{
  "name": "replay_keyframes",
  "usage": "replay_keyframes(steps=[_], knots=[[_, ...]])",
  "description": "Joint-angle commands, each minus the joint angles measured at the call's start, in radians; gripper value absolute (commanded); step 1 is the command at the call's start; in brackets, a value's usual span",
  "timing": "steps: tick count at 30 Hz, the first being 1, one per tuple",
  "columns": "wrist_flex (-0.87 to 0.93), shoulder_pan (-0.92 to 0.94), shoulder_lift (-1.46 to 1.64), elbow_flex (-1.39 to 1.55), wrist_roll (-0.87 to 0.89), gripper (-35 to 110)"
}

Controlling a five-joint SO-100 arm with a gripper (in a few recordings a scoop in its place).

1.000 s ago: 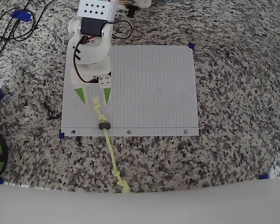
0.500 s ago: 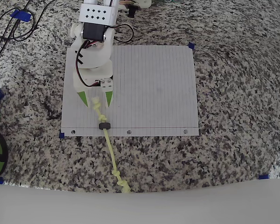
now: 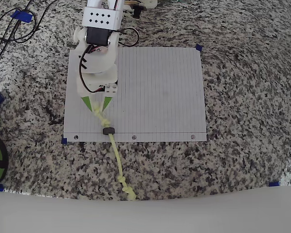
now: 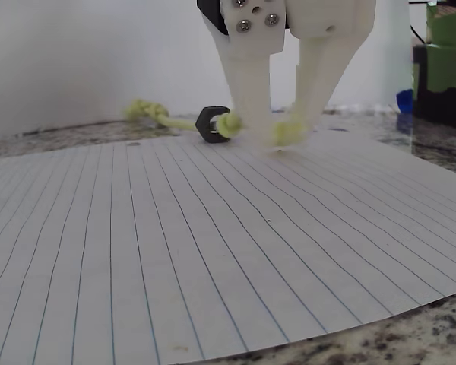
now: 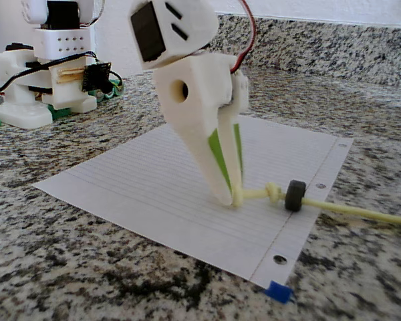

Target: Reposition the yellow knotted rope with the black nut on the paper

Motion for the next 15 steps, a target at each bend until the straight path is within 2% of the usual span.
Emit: replay_keyframes(steps=[1, 6, 9, 11, 15], knots=[[-0.006, -0.006, 0.003, -0.025, -0.037, 0], [-0.017, -0.006, 0.018, -0.025, -0.167, 0], [-0.049, -0.005, 0.049, -0.025, -0.305, 0], [-0.018, 0.0, 0.084, -0.023, -0.325, 0], [0.009, 0.003, 0.175, -0.018, -0.566, 0]])
